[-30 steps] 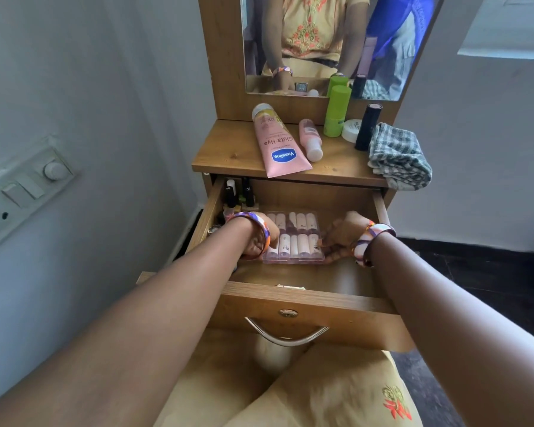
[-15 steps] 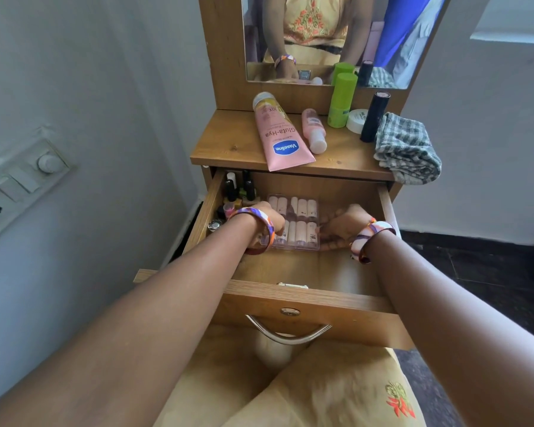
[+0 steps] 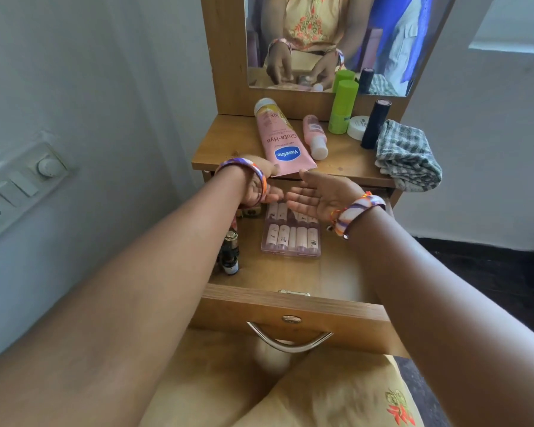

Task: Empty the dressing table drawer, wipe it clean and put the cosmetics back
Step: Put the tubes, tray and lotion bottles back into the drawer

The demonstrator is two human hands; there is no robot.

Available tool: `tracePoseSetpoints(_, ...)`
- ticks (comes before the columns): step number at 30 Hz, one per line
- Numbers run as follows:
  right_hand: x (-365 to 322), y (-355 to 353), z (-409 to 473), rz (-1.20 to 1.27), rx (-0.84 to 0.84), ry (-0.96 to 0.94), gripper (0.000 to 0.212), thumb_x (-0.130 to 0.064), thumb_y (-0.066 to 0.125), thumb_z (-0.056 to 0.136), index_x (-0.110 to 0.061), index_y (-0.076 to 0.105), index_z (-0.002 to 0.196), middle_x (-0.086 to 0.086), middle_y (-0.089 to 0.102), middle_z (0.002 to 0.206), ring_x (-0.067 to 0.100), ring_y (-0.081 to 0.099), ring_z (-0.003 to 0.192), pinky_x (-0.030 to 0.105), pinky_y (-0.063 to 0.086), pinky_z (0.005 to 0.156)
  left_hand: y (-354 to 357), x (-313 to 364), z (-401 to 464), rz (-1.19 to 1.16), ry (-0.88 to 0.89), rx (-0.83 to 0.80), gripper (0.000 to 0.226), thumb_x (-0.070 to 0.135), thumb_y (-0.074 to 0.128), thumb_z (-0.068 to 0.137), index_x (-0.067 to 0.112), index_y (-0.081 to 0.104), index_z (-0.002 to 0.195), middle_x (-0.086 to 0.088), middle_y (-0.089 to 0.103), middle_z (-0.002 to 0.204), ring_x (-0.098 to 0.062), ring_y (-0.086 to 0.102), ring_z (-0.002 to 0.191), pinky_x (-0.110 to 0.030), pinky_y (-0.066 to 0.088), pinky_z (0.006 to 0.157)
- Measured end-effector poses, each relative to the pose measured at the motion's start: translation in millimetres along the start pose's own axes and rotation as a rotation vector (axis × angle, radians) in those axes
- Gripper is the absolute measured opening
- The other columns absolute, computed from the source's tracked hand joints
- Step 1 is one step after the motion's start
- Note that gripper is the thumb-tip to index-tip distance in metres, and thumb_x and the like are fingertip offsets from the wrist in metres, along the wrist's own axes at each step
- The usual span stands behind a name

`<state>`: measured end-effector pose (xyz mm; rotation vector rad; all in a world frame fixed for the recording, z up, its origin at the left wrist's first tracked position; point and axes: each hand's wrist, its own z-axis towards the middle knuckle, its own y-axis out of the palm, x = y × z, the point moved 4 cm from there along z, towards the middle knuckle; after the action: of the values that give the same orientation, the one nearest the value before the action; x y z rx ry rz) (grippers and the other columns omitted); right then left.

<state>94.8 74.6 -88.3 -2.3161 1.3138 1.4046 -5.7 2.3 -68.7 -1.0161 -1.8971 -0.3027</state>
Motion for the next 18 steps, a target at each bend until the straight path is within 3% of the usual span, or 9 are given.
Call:
tracePoseSetpoints(2,3.6,4.6,7.5,0.044,0.013,0.010,0.037,-0.023,0.048,0.096,-0.002,0.047,0.127,0.012,0.059,0.095,0.019,0.060,0.073,0.027,0.056,0.047,4.4,-2.1,3.5,-0.062,0.001,-0.022,0.018,0.020,0.050,0.096,0.004,0.057,0.100,-0.004,0.061,0.072,-0.004,0.059,0.041,-0.012,0.043,0.035)
tracePoseSetpoints(3,4.9,5.6,10.5,0.052,0.019,0.009,0.033,-0.026,0.047,0.097,-0.004,0.050,0.122,0.010,0.059,0.090,0.018,0.060,0.070,0.026,0.055,0.044,3.6,-3.0,4.3,-0.079,0.012,-0.015,0.018,0.019,0.052,0.095,0.005,0.058,0.086,-0.001,0.059,0.063,-0.001,0.049,0.028,-0.008,0.036,0.030)
tracePoseSetpoints(5,6.7,5.4,13.4,0.064,0.013,0.020,0.028,-0.032,0.044,0.098,-0.006,0.056,0.099,0.007,0.059,0.079,0.016,0.059,0.067,0.024,0.054,0.043,1.0,-3.7,6.7,-0.107,0.017,-0.013,0.024,0.019,0.056,0.093,0.007,0.056,0.072,0.004,0.058,0.044,0.000,0.039,0.021,-0.006,0.030,0.029)
tracePoseSetpoints(8,5.0,5.0,13.0,0.120,-0.012,0.005,0.031,-0.034,0.046,0.097,-0.009,0.056,0.082,0.004,0.063,0.070,0.014,0.063,0.059,0.023,0.055,0.048,-0.8,-7.2,3.7,-0.109,0.031,-0.067,0.022,0.022,0.061,0.089,0.010,0.059,0.070,0.008,0.053,0.036,-0.001,0.037,0.025,-0.006,0.029,0.029)
tracePoseSetpoints(13,2.6,-1.1,4.0,0.263,0.017,-0.074,0.012,-0.015,0.057,0.092,-0.004,0.052,0.092,0.010,0.067,0.068,0.014,0.064,0.039,0.025,0.056,0.043,-8.6,-14.3,-16.9,0.175,0.137,-0.207,0.018,0.029,0.059,0.090,0.018,0.063,0.075,0.012,0.057,0.049,0.002,0.039,0.038,-0.008,0.028,0.036)
tracePoseSetpoints(15,0.5,-12.6,-1.4,0.212,-0.001,-0.089,0.010,-0.015,0.057,0.092,-0.006,0.052,0.093,0.006,0.068,0.058,0.011,0.064,0.040,0.023,0.055,0.043,-23.0,-12.4,-24.1,0.327,0.227,-0.103,0.015,0.030,0.067,0.084,0.018,0.064,0.075,0.009,0.058,0.062,-0.002,0.046,0.051,-0.014,0.034,0.046)
tracePoseSetpoints(18,-2.3,-35.0,-12.7,0.017,-0.087,-0.083,0.009,-0.018,0.055,0.093,-0.009,0.054,0.096,0.000,0.069,0.054,0.006,0.065,0.045,0.021,0.057,0.049,-48.0,2.5,-32.5,0.497,0.490,0.244,0.022,0.024,0.079,0.072,0.013,0.066,0.085,0.003,0.061,0.077,-0.011,0.055,0.073,-0.020,0.042,0.065)
